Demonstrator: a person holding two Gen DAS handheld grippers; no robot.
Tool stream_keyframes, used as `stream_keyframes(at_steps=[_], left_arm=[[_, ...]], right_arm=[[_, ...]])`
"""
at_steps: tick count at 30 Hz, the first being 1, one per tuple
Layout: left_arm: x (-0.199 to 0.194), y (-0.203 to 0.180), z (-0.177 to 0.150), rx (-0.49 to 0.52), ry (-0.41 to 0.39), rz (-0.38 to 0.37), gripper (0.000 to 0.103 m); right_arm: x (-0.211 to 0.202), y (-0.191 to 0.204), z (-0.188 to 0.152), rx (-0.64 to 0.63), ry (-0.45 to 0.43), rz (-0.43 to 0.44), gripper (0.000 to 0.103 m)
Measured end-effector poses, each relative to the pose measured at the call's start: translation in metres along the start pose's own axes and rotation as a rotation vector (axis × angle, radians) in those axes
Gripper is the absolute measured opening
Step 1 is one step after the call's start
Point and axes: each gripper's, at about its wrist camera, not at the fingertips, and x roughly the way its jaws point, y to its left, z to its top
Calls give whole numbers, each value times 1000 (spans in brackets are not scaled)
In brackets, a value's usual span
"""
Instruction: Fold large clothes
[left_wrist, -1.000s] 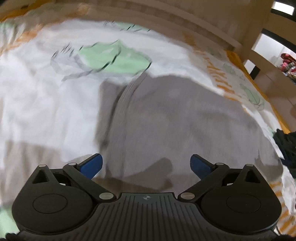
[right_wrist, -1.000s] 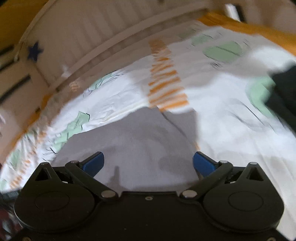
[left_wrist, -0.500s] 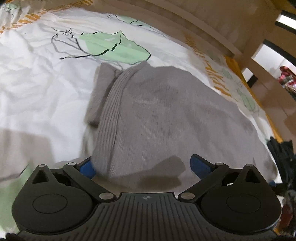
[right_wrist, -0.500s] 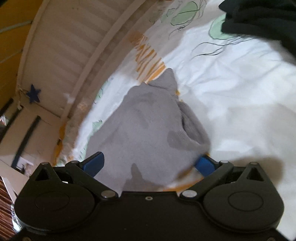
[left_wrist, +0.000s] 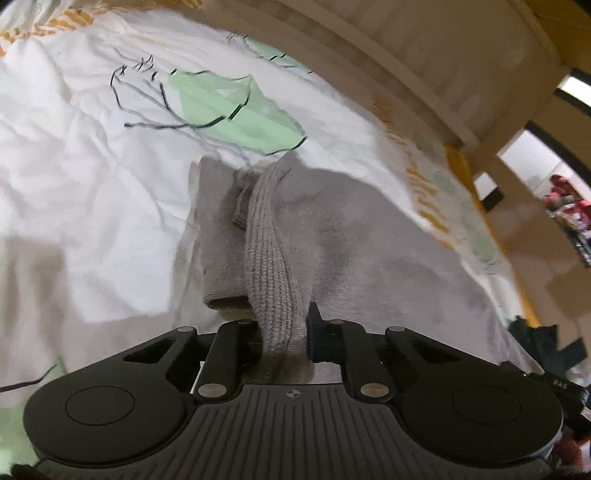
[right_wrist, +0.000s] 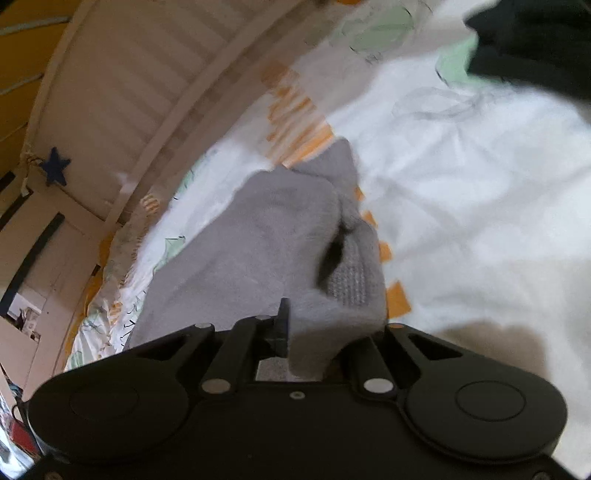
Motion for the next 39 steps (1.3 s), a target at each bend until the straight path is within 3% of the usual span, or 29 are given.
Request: stream_keyframes(at_steps=[6, 12, 14, 16, 17, 18, 22, 25, 28, 31, 39], left_arm=[[-49, -4, -7, 16, 24, -83, 13], [-83, 12, -36, -5, 117, -108, 14], [-85, 17, -46, 39, 155, -54, 20], [-81, 19, -53, 124, 170, 60, 26], [-81, 21, -56, 140, 160, 97, 39], [-82, 22, -57, 134, 135, 107, 46], [-95, 10, -54, 151, 37, 194, 48], [-112, -7, -52, 204, -76, 235, 55], [-123, -27, -50, 249, -144, 235, 64], [-119, -52, -46, 307, -155, 196, 72], [-72, -114, -43, 379, -117, 75, 72]], right_arm=[[-49, 22, 0, -14, 24, 36, 14], [-95, 9, -22, 42, 144, 10, 14], [-102, 5, -29, 58, 211, -31, 15], [-102, -1, -37, 57, 284, -80, 24], [-101, -2, -40, 45, 304, -116, 25], [-101, -1, -40, 32, 301, -145, 28], [-107, 18, -29, -61, 222, -199, 65], [-112, 39, -21, -212, 140, -252, 77], [-104, 55, -13, -315, 80, -284, 82], [-88, 65, -9, -389, 47, -287, 92], [-37, 43, -7, -358, 161, -301, 92]])
